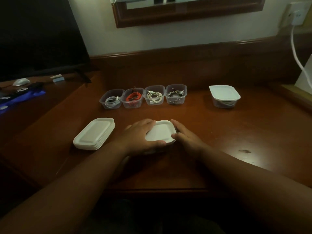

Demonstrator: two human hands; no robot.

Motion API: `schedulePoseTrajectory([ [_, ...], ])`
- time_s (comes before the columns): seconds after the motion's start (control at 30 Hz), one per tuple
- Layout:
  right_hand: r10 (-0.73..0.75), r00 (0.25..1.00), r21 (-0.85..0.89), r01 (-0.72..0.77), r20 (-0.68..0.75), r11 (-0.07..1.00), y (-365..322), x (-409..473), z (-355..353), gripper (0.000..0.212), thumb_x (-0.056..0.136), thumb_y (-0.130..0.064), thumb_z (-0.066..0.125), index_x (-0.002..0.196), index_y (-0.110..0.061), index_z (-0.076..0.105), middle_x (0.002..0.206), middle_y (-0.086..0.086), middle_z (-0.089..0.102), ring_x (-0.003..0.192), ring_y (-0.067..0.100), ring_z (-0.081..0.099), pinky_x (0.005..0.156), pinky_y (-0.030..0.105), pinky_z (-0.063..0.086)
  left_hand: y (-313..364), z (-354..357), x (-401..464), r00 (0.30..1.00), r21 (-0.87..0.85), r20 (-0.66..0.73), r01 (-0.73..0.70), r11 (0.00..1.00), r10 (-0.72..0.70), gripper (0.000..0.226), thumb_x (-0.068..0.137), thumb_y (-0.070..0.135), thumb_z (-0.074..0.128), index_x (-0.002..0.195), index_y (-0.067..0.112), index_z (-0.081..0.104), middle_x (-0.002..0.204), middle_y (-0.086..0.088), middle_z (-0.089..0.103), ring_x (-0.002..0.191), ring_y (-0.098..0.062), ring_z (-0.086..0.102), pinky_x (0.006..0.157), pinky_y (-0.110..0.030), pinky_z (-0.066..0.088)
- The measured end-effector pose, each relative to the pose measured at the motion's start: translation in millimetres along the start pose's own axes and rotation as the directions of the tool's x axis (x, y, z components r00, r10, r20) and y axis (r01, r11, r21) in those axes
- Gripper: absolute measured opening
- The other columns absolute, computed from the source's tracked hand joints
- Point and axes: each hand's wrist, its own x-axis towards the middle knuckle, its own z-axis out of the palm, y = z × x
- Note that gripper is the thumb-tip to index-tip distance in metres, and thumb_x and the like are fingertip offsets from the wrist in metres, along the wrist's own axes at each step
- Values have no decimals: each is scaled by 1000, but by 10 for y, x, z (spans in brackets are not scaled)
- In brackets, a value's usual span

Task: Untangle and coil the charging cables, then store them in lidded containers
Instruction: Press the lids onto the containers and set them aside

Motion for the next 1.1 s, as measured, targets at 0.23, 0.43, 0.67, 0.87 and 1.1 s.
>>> schedulePoseTrajectory([
  [0.23, -47, 994, -250, 22, -96, 968, 54, 40, 131, 55, 106, -39, 33, 157, -28, 16, 163, -3, 22, 147, 17, 25, 116, 37, 26, 3, 14, 36, 1000, -8, 24, 1, 1000, -1, 114, 59, 95, 40, 155, 37, 17, 161, 13, 22, 144, -14, 26, 117, -44, 25],
  [0.43, -71, 992, -460, 15, -105, 888, 7, 20, 144, 54, 106, -31, 31, 158, -24, 15, 161, 0, 27, 142, 17, 31, 112, 34, 29, 19, -33, 106, 997, 5, 72, -11, 1000, 11, 113, 60, 89, 47, 155, 36, 16, 158, 12, 22, 141, -15, 28, 114, -42, 27],
  [0.67, -82, 994, -639, 16, -74, 769, 0, 12, 109, 56, 106, -38, 24, 158, -24, 10, 160, 0, 29, 138, 19, 36, 110, 39, 29, 2, 46, 98, 999, 21, 37, -25, 999, 24, 118, 57, 95, 49, 154, 38, 15, 163, 12, 19, 146, -15, 24, 117, -42, 23],
  [0.87, -54, 995, -675, -16, -82, 738, 19, -85, 80, 59, 106, -43, 21, 158, -22, 5, 162, 2, 25, 141, 20, 34, 113, 43, 28, 49, 33, 115, 997, -21, 12, -74, 997, 74, 116, 57, 95, 46, 154, 37, 23, 162, 11, 26, 145, -14, 30, 117, -41, 27],
  [1.1, -219, 969, -824, 218, 117, 523, 129, -309, -179, 69, 100, -58, 21, 157, -27, -4, 163, -2, -18, 149, 13, -17, 123, 46, -6, 140, -7, 294, 969, -76, -67, -241, 967, 237, 94, 73, 88, 29, 145, 31, 47, 153, 10, 44, 144, -7, 31, 115, -34, 25],
])
